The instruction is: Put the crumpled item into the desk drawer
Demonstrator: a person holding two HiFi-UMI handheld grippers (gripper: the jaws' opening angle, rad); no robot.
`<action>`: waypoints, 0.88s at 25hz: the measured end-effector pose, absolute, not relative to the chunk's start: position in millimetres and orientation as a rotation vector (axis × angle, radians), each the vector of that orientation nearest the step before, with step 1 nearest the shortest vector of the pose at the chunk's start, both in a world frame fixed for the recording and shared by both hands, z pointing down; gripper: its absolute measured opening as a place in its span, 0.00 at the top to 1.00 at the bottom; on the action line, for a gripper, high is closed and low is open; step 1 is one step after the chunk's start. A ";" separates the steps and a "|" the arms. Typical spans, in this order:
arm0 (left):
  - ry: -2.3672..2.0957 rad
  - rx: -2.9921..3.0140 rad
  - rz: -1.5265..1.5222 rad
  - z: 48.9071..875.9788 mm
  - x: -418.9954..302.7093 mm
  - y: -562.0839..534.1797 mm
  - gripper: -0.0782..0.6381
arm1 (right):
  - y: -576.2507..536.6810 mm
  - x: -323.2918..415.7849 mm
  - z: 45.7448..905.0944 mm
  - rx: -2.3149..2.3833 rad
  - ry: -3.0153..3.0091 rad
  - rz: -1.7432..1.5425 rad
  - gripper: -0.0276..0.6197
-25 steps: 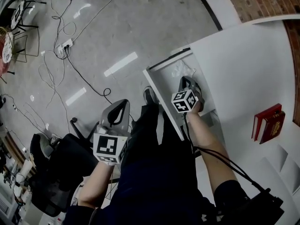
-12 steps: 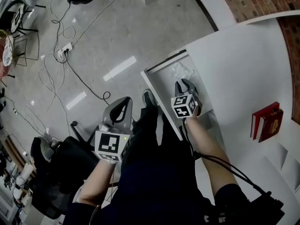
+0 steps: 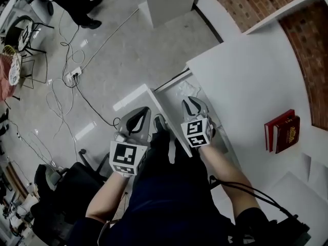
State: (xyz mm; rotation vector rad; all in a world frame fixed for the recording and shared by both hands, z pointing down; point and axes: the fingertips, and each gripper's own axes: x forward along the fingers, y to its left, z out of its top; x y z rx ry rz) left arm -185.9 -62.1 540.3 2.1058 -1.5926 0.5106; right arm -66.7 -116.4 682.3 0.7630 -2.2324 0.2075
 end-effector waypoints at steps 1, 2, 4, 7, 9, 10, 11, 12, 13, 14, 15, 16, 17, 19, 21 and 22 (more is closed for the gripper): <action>-1.591 2.126 0.503 533.6 -178.9 -65.0 0.89 | -117.6 -65.4 668.1 0.772 -2.255 0.199 0.83; -1.589 2.147 0.494 526.6 -171.4 -67.8 0.89 | -119.3 -63.1 653.9 0.785 -2.278 0.189 0.84; -1.588 2.189 0.476 511.9 -157.0 -72.7 0.89 | -123.7 -55.7 627.6 0.822 -2.317 0.165 0.86; -1.595 2.245 0.452 492.3 -142.4 -78.9 0.89 | -129.0 -42.3 593.9 0.888 -2.356 0.145 0.88; -1.601 2.272 0.448 483.2 -135.2 -81.8 0.89 | -131.0 -33.6 569.5 0.926 -2.384 0.139 0.89; -1.605 2.283 0.450 479.4 -132.1 -83.5 0.89 | -132.0 -28.5 557.6 0.943 -2.395 0.131 0.89; -1.611 2.292 0.450 475.5 -129.6 -85.9 0.89 | -133.5 -22.9 546.0 0.961 -2.405 0.119 0.89; -1.618 2.301 0.447 471.0 -128.1 -88.6 0.89 | -135.1 -17.5 534.7 0.979 -2.415 0.105 0.89; -1.627 2.308 0.443 465.7 -127.2 -91.0 0.89 | -136.6 -12.4 523.9 0.997 -2.424 0.089 0.89; -1.638 2.316 0.437 459.9 -126.9 -93.3 0.89 | -137.8 -7.8 513.2 1.013 -2.433 0.073 0.89; -1.650 2.323 0.430 453.6 -126.7 -95.3 0.89 | -138.8 -3.5 502.7 1.029 -2.442 0.057 0.90; -1.662 2.331 0.421 446.9 -126.3 -97.3 0.89 | -139.8 0.6 492.3 1.044 -2.450 0.045 0.90; -1.673 2.339 0.410 440.0 -125.6 -99.3 0.89 | -140.7 4.7 482.1 1.058 -2.457 0.039 0.90; -1.694 2.359 0.387 425.2 -123.4 -102.8 0.89 | -143.0 12.4 461.6 1.090 -2.478 0.045 0.91; -1.713 2.384 0.360 408.8 -120.6 -105.9 0.89 | -146.3 19.2 439.6 1.126 -2.505 0.047 0.91; -1.721 2.399 0.346 400.1 -118.7 -107.2 0.89 | -148.1 22.4 428.2 1.145 -2.517 0.040 0.91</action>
